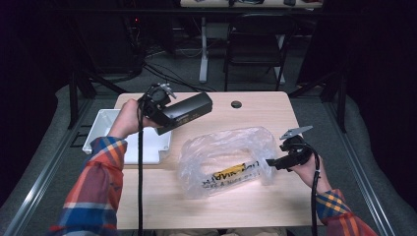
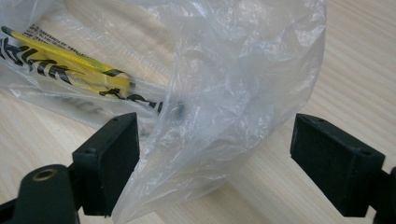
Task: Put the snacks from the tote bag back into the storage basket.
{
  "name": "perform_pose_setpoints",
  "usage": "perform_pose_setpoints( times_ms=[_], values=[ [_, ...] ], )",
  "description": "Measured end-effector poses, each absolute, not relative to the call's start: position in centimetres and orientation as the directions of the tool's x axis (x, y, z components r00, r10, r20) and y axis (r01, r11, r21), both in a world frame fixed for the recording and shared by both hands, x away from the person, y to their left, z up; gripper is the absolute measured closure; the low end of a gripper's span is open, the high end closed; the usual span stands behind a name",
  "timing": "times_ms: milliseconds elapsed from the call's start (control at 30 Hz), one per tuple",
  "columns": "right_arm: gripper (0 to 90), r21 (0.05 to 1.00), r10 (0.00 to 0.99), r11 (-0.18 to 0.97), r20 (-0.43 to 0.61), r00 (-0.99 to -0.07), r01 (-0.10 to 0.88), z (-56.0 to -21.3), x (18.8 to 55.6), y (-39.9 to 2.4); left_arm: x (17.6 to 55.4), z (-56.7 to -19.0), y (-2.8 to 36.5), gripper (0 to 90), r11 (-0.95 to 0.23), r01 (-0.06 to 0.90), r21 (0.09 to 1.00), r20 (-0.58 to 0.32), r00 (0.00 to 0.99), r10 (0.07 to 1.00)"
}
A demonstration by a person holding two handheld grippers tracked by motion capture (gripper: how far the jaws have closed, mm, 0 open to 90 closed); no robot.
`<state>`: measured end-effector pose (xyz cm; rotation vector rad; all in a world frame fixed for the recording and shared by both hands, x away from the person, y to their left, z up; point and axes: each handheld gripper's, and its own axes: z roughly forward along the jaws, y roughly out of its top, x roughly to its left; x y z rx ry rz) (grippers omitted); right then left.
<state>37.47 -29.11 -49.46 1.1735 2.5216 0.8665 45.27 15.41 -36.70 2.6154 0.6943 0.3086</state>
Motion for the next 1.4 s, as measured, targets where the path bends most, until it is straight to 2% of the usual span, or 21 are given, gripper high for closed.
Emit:
perform_pose_setpoints(
  times_ms=[167,333,667,1000,1400],
  values=[
    [15.3,0.598,0.753,0.507,0.042,-0.657,0.62,-49.6,37.5,-29.2,45.2,-37.1,18.0,43.1,-0.772,0.455,0.443,0.103,0.83,0.548],
    [15.2,0.605,0.754,0.5,0.047,-0.655,0.619,-49.3,37.3,-29.7,44.7,-38.4,22.4,43.1,-0.724,0.515,0.458,0.081,0.787,0.611],
    [15.2,0.618,0.764,0.481,0.051,-0.643,0.621,-49.5,36.9,-29.9,44.1,-41.3,27.8,43.2,-0.709,0.533,0.462,0.066,0.776,0.627],
    [15.2,0.61,0.77,0.484,0.043,-0.636,0.627,-49.9,36.9,-30.3,44.5,-46.4,30.3,43.2,-0.733,0.522,0.436,0.078,0.79,0.608],
    [15.2,0.602,0.772,0.489,0.04,-0.634,0.632,-50.2,36.9,-30.2,46.0,-50.8,30.7,43.1,-0.749,0.519,0.412,0.07,0.802,0.594]
  ],
)
